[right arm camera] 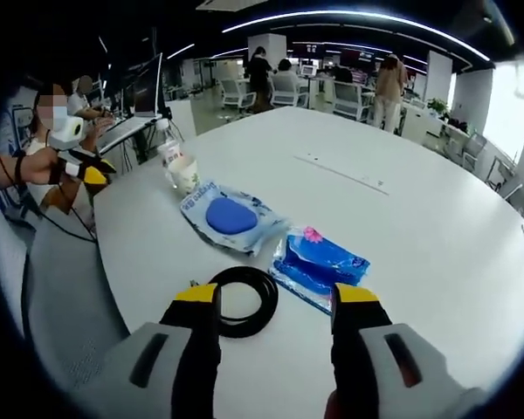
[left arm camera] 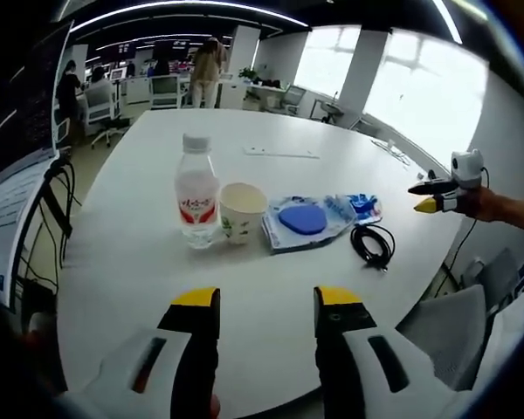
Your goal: Arrange the tabletop items into an orderly group along one side of the table until the central work area is clear of visible clutter.
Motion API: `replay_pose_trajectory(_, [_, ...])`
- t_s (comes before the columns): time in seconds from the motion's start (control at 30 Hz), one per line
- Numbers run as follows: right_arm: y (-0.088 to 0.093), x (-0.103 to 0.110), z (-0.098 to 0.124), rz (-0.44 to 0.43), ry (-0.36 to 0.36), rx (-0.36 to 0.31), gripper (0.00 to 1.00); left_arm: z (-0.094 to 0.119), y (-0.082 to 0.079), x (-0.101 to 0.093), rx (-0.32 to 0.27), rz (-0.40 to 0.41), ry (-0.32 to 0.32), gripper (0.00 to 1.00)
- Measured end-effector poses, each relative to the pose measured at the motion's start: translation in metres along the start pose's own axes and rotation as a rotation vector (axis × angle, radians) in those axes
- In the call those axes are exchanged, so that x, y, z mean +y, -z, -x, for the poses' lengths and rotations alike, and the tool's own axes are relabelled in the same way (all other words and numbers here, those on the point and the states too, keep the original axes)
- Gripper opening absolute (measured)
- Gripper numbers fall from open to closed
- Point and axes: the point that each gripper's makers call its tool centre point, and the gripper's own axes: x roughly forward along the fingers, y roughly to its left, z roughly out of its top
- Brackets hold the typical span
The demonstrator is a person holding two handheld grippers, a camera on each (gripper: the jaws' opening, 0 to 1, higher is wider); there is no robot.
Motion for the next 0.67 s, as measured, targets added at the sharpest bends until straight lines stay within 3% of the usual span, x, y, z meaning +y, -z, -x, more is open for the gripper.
replay_pose_trajectory(0.27, [0.012,0.019,0.004,0.001,-0.019,0.018,0.5,0.003,0.004,0.001,0.003,-0.006,0.002,0.42])
replay_pose_trajectory(0.67, [0.012,0.022,0.008,0.004,-0.017,0.019,0.5,0.004,0.001,-0.002,-0.005,-0.009,0.012,0.43])
